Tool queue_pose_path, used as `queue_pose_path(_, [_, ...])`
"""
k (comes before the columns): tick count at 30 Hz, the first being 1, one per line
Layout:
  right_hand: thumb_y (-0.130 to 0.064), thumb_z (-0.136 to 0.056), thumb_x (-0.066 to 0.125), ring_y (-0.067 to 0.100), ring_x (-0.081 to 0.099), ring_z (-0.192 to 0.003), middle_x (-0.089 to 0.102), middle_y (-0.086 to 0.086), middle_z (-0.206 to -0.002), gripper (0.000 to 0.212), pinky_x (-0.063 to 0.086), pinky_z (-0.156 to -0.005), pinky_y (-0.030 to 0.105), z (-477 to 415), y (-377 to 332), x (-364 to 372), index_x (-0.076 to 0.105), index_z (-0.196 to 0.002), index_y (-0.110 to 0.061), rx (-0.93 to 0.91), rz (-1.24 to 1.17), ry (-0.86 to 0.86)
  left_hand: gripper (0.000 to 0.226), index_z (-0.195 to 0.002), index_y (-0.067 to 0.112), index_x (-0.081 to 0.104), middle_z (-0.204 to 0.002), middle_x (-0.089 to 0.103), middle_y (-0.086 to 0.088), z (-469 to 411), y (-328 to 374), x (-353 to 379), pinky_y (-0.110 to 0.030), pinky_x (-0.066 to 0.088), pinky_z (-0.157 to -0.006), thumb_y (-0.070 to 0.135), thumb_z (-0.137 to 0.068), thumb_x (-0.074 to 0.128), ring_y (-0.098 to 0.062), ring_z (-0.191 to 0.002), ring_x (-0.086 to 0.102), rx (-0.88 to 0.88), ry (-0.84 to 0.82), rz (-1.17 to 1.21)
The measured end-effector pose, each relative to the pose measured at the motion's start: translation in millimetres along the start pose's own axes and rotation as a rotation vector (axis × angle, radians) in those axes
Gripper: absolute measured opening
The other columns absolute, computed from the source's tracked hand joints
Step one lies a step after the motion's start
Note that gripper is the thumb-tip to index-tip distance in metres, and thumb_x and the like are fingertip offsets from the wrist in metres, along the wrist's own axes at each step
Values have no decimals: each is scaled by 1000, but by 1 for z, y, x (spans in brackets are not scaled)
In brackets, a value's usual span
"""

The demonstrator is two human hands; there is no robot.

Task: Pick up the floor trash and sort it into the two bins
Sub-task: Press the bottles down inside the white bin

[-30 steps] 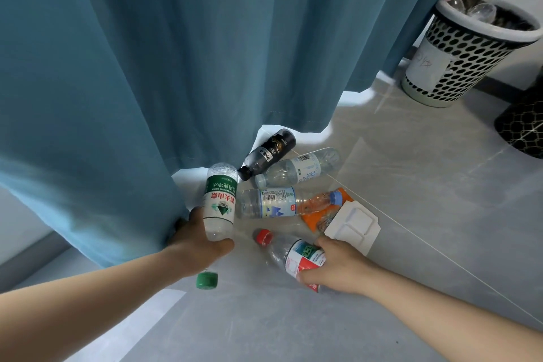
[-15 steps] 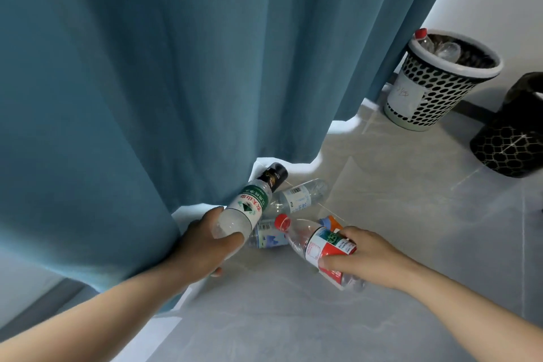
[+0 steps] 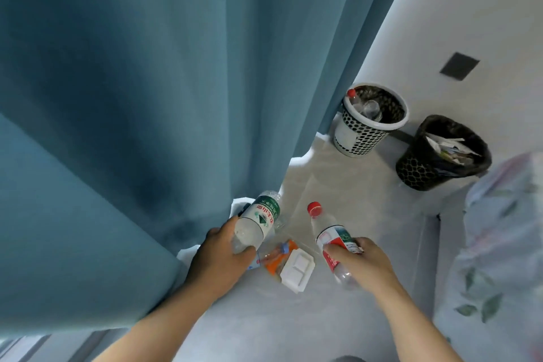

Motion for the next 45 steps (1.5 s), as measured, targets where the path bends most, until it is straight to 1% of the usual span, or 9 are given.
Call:
queue_pose_path(6, [-42,-69,78,14,58,-72,61,-3,-79,47,43,-60,28,113,-49,-112,60,-101,-13,34,-85,192,41,-109,46,51,-101,60,13,91,109,-62,-42,59,-71,43,-71,62,-18,-91,64,-28,-27,86])
queue_pose_path(9, [-51,-57,74,16,62,-75,65,1,-82,54,46,-60,27,163,-79,-152,61,-96,-16,64,-122,179,23,-90,47,50,-87,59,22,141,170,-96,-41,57,-76,33,-79,65,-16,-87,64,7,-25,60])
queue_pose_path(13, [-36,-72,80,23,65,-78,67,3,-83,36,55,-76,39,224,-122,-206,62,-96,-16,47,-176,198,30,-89,47,45,-78,55,24,203,240,-139,-33,55,-73,29,-80,67,-17,-81,63,66,-3,17])
queue_pose_path(17, [-34,-75,78,19,64,-76,66,0,-82,33,51,-70,34,276,-161,-252,60,-95,-15,-17,-188,214,36,-109,42,51,-92,61,15,249,291,-164,-17,45,-64,32,-79,67,-7,-85,59,134,-15,-33])
queue_pose_path(21, [-33,-76,77,15,62,-76,63,-4,-82,29,50,-70,33,313,-183,-291,57,-93,-20,-72,-226,226,29,-94,43,44,-76,58,17,278,339,-170,-10,43,-53,28,-81,66,5,-66,55,189,-51,-88])
queue_pose_path(27, [-35,-76,77,11,61,-75,60,-9,-82,35,47,-63,29,325,-210,-344,52,-97,-23,-160,-234,253,41,-116,27,54,-99,64,9,295,411,-171,-24,47,-67,35,-78,70,-15,-87,60,262,32,-138])
queue_pose_path(36, [-38,-75,76,4,59,-74,62,-9,-86,39,43,-57,22,319,-226,-436,56,-103,-21,-270,-207,316,47,-119,29,55,-103,62,13,306,485,-129,-15,42,-61,36,-76,73,-10,-91,59,374,65,-60])
queue_pose_path(41, [-43,-73,76,10,62,-76,64,-9,-85,36,53,-65,32,308,-231,-479,56,-98,-25,-281,-213,364,52,-122,30,54,-106,62,13,295,519,-112,-17,42,-62,39,-75,74,-10,-94,58,409,60,-34])
queue_pose_path(45, [-39,-76,75,7,60,-71,63,-11,-84,33,42,-51,24,288,-236,-499,55,-99,-25,-299,-233,367,48,-119,32,55,-99,61,16,278,535,-93,-19,43,-63,38,-75,74,-8,-90,58,411,30,-39])
Point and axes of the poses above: each hand's wrist, its own z-axis away from the middle knuckle, its own x-axis out of the palm, y = z × x, the point moved 6 cm from there along -z, towards the middle knuckle
